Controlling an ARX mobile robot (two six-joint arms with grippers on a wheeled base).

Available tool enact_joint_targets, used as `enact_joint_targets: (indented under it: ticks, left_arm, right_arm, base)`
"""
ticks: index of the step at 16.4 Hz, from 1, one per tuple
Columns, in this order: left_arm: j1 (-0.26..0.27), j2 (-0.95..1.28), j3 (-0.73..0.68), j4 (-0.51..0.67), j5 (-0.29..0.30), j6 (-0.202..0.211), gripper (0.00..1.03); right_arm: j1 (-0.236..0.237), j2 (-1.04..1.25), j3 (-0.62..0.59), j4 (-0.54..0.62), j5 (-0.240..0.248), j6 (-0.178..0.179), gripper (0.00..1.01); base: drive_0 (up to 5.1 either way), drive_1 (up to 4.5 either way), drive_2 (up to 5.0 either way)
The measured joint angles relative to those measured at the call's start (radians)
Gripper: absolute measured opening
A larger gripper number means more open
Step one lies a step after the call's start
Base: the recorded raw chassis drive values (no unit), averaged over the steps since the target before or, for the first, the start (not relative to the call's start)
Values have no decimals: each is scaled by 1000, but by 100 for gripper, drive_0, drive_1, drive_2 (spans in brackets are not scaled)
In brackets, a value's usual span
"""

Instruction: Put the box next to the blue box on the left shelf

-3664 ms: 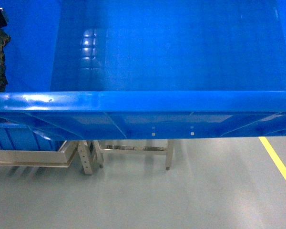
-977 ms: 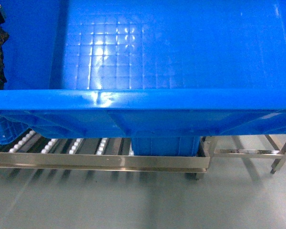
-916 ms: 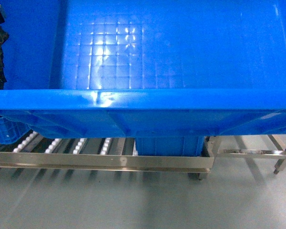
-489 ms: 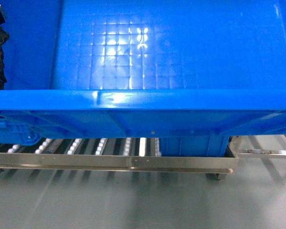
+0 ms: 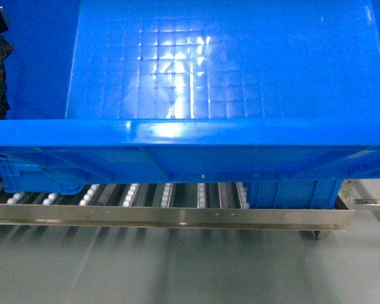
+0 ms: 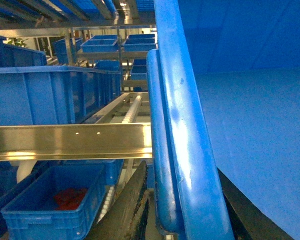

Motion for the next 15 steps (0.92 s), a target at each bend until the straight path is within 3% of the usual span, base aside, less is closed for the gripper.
enact_joint_targets:
  ticks: [9, 15]
  left_arm:
    - [0, 0, 0, 2, 0, 1, 29]
    - [4, 0, 0, -1, 1, 1, 29]
  right_arm:
    - [0, 0, 0, -1, 0, 0, 17]
    - [6, 0, 0, -2, 2, -2, 17]
  base:
    - [-495, 245, 245]
    - [-6, -6, -6]
